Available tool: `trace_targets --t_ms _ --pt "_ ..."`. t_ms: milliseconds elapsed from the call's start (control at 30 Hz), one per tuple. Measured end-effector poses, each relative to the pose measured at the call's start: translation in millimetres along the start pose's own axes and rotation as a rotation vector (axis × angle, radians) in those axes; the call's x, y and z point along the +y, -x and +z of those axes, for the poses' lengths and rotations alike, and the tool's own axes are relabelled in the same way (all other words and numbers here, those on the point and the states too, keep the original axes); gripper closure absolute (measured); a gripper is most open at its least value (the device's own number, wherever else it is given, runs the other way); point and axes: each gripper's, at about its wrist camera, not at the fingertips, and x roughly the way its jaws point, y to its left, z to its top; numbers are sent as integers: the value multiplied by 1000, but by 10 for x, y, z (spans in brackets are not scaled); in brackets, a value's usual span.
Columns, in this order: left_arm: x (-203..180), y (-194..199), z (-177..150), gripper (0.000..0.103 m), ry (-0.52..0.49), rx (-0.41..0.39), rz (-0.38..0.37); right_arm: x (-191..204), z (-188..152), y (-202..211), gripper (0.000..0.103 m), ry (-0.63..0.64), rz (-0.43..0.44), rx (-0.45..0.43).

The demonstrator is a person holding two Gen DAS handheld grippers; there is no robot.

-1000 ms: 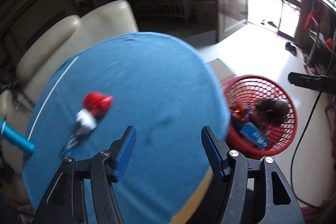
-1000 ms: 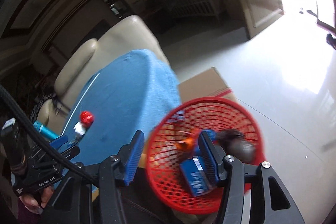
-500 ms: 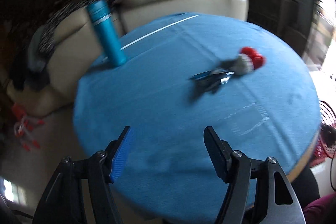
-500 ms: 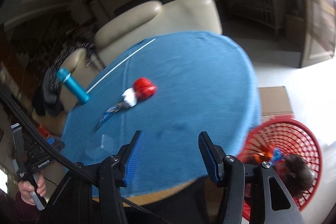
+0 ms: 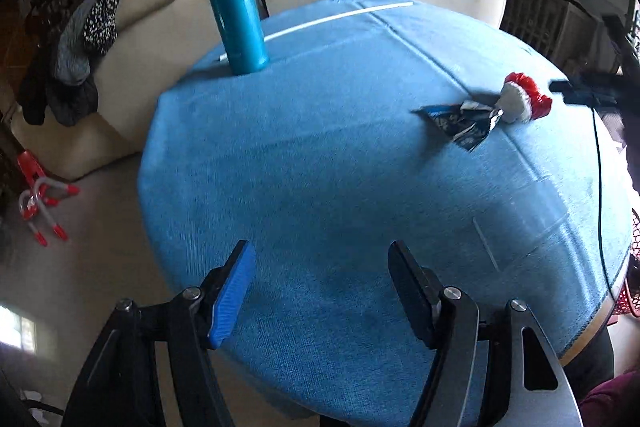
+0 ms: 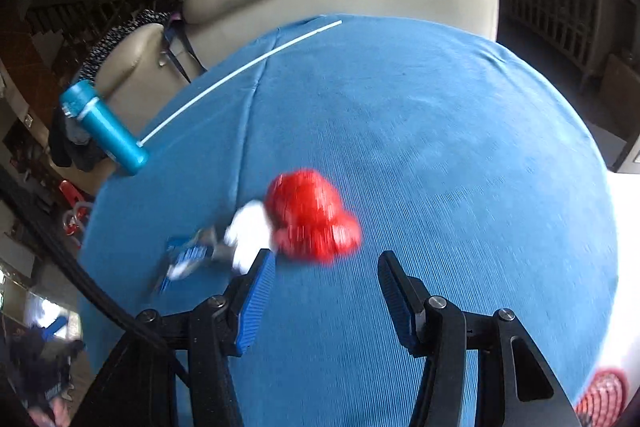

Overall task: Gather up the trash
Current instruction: 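Grasp the red plastic bag with the right gripper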

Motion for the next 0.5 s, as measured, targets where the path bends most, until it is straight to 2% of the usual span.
trace_targets --t_ms 100,167,267,367,500 --pt "17 -20 22 33 5 13 7 60 215 -246 46 20 3 17" --pt "9 -20 61 33 6 12 4 77 289 -427 46 33 -25 38" --pt "-50 -6 128 33 -9 3 -25 65 299 -661 54 25 14 92" --pt "-137 44 198 33 -39 -19 -81 74 258 -590 56 28 17 65" --pt "-370 59 276 31 -119 -12 -227 -78 75 -270 56 -21 50 28"
